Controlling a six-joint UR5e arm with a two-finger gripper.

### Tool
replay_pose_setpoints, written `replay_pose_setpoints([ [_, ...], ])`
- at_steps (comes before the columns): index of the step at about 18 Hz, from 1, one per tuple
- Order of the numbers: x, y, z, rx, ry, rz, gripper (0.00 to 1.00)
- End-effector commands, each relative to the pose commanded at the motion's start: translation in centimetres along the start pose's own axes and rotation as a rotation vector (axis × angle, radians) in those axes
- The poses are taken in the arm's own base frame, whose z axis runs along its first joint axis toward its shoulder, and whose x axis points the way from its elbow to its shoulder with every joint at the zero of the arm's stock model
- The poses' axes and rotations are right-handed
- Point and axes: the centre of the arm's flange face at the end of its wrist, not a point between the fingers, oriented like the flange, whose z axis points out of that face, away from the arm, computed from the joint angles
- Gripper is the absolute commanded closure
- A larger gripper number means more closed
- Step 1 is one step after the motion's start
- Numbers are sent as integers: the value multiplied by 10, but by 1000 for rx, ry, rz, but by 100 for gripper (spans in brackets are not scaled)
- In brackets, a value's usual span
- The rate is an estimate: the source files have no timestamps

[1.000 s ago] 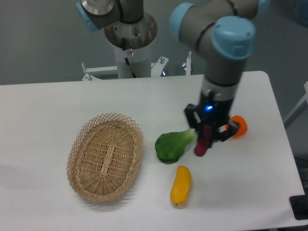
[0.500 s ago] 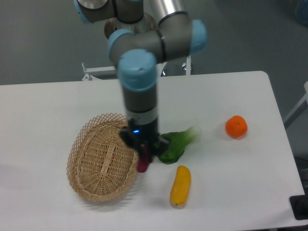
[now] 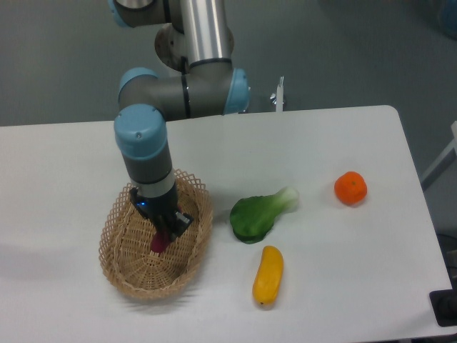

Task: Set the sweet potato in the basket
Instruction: 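Lower the sweet potato into the basket and open the gripper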

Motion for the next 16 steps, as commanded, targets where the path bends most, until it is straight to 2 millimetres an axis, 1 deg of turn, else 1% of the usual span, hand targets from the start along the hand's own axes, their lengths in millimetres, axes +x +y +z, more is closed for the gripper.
replay_pose_setpoints([
  [2,3,-4,13,-8,8,11,76],
  [4,4,-5,13,-3,3,14,74],
  [6,16,-11,17,-7,12,34,74],
  [8,22,-13,21,-12,19,39,74],
  [12,26,-13,28,-23,28,40,73],
  [13,27,-13,29,-25,30,40,66],
  [14,26,-13,28,-23,28,40,48],
  [16,23,-15,21,-14,15,45,5],
])
